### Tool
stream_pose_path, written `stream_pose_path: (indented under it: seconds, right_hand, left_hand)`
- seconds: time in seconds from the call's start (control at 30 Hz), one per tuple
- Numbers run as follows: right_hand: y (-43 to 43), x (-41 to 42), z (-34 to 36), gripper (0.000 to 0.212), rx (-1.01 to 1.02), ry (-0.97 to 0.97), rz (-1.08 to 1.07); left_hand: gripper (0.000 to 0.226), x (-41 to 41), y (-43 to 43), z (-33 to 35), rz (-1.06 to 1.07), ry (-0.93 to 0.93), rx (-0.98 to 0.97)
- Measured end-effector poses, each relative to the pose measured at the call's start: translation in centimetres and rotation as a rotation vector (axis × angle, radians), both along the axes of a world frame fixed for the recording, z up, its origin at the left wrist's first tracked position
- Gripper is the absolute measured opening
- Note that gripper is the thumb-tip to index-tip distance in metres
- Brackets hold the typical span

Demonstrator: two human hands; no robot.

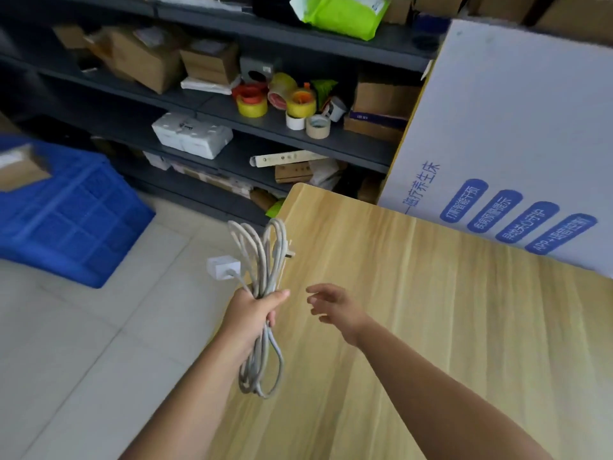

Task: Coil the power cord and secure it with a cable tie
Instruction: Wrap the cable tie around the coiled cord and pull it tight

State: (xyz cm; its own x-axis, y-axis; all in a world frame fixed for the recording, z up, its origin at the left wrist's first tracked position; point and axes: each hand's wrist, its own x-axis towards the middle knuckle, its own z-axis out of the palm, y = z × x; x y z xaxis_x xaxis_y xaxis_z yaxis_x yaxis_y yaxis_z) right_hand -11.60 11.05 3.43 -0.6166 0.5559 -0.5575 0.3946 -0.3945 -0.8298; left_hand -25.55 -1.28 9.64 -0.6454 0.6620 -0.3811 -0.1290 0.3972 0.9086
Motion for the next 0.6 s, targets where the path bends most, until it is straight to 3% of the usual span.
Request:
stream_pose_path:
  seconds: [0.13,0.27,0.37,0.5,0.6]
  right_hand:
    - [-1.0,-5.5,-6.0,0.012,0.06,-0.184,-0.069]
    - [-1.5,-9.9,-10.9,0.005,0.296,-0.382,-0.038]
    - [-0.9,-12.4,-12.5,0.014,0.397,-0.468,-0.052]
    - [3.2,-16.2,-13.8,0.017,0.492,-0.523,-0.108]
    - [6.5,-18.4,-14.4,0.033,0.616,-0.615,-0.095]
  left_hand:
    - [0.046,-3.3,-1.2,-2.1,0.046,-0.013,-0.033]
    - [0.045,-5.1,-1.9,-3.9,0.094,-0.077,-0.055]
    - [0.035,-5.7,-2.6,-4.7,0.112,-0.08,-0.09]
    - [0.046,-6.8,-3.3,-5.4,0.061,-0.029,-0.123]
    - [0.045,-7.6,-3.5,-6.0,0.053,-0.016,-0.131]
